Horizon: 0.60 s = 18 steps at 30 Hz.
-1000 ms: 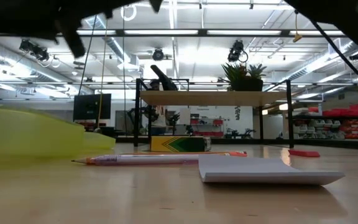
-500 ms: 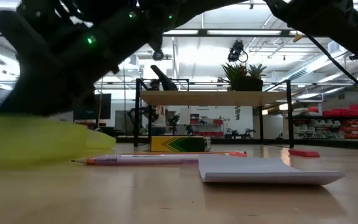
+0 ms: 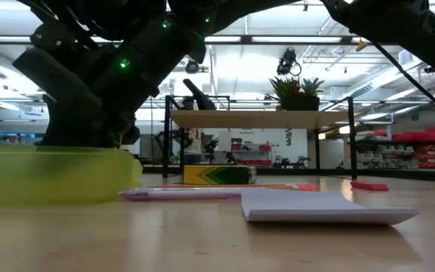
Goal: Pack school essentials
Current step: Put the green scissors into the yellow supply box, then put the top orange pencil into the yellow supply box
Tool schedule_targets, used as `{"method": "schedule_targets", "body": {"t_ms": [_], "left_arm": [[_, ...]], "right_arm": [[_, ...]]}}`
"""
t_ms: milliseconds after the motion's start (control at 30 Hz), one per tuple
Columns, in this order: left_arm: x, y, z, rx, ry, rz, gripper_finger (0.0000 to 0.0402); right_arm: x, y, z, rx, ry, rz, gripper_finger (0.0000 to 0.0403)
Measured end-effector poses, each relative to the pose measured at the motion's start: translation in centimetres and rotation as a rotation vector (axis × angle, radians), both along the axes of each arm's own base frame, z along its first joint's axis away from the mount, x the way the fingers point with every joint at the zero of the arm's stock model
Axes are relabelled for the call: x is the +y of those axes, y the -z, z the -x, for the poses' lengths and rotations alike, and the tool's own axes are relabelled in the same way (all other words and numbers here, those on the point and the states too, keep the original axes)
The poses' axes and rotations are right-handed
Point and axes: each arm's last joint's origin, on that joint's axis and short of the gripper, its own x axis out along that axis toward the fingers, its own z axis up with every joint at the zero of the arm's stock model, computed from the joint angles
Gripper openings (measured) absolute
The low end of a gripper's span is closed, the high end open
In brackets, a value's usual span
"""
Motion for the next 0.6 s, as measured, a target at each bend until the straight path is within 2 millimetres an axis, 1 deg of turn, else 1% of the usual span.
{"method": "schedule_targets", "body": {"t_ms": [233,333,467,533,600], "left_arm": [[0.0,0.0,0.0,0.000,0.000,-0.001,0.0151],[0.0,0.0,0.0,0.000,-0.004,-0.014,0.0151],[0.0,0.0,0.0,0.006,-0.014,-0.061,0.0146],[0.0,0.2,-0.1,0.016,-0.022,-0.081,0.0143],[-0.1,1.0,-0.7,0.024,-0.043,-0.076,0.0141]], "right_arm": [[0.0,0.0,0.0,0.006,-0.008,0.003,0.0144],[0.0,0.0,0.0,0.005,-0.007,0.004,0.0162],[-0.4,-0.6,0.0,-0.011,-0.007,0.006,0.0172],[-0.5,-1.4,0.1,-0.022,-0.017,0.017,0.0172],[-0.5,-2.5,0.1,-0.051,-0.030,0.026,0.0172]]}}
